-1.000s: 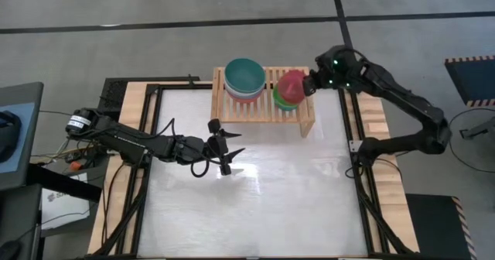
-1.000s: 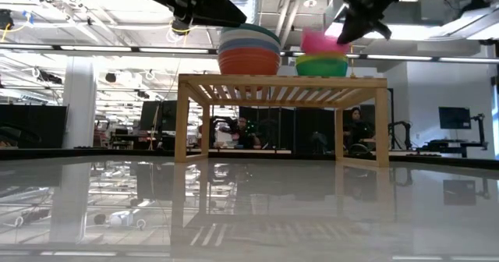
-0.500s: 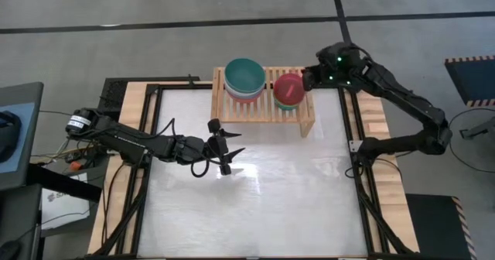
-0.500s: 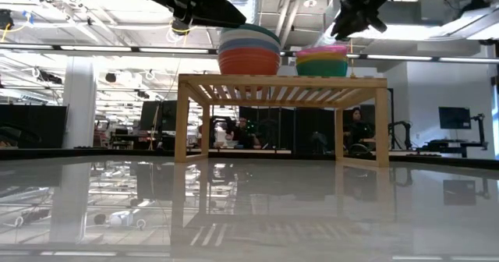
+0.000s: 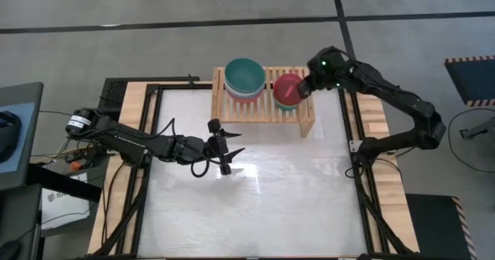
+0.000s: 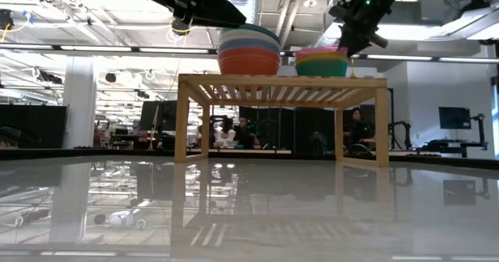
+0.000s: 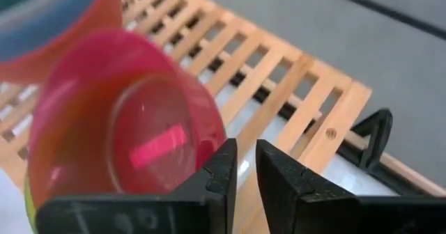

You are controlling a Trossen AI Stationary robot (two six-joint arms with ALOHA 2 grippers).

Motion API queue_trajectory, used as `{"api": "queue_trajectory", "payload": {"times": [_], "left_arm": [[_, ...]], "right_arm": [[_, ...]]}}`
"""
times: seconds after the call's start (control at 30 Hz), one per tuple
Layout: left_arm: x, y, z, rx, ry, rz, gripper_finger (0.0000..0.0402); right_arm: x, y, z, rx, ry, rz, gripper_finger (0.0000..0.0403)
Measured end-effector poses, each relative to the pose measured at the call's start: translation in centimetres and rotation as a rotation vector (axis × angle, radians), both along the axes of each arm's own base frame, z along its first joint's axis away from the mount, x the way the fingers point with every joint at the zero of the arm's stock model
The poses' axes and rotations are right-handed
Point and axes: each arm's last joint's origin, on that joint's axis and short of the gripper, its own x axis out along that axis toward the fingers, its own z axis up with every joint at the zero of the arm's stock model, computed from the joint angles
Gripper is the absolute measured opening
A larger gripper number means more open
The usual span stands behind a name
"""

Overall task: Place and stack bowls onto a shelf
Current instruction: Stack the small pink bowl on top of the small green bowl on the shelf, then adjust the big stacked bowls

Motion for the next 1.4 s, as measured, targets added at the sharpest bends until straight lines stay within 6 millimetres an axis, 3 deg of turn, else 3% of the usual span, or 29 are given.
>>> {"api": "queue_trajectory", "payload": {"times": [0.27, 0.8, 0.93, 1.13, 1.4], "left_arm": [[0.0, 0.0, 0.0, 0.0, 0.0, 0.001, 0.021], [0.0, 0.0, 0.0, -0.004, 0.0, 0.003, 0.021], [0.0, 0.0, -0.1, -0.002, 0.007, 0.003, 0.021], [0.0, 0.0, -0.2, 0.005, 0.019, 0.002, 0.021], [-0.2, 0.2, 0.0, 0.044, 0.019, 0.099, 0.021]], "right_arm": [[-0.9, 0.7, 3.2, -0.191, -0.17, 0.016, 0.0076], [1.4, 0.6, 0.2, -0.055, -0.017, 0.116, 0.0076], [1.3, 0.5, 0.4, -0.069, -0.038, 0.113, 0.0076], [1.0, 0.9, 2.5, -0.181, -0.163, 0.101, 0.0076], [4.9, 2.2, 2.7, -0.25, -0.289, 0.309, 0.0076]]}}
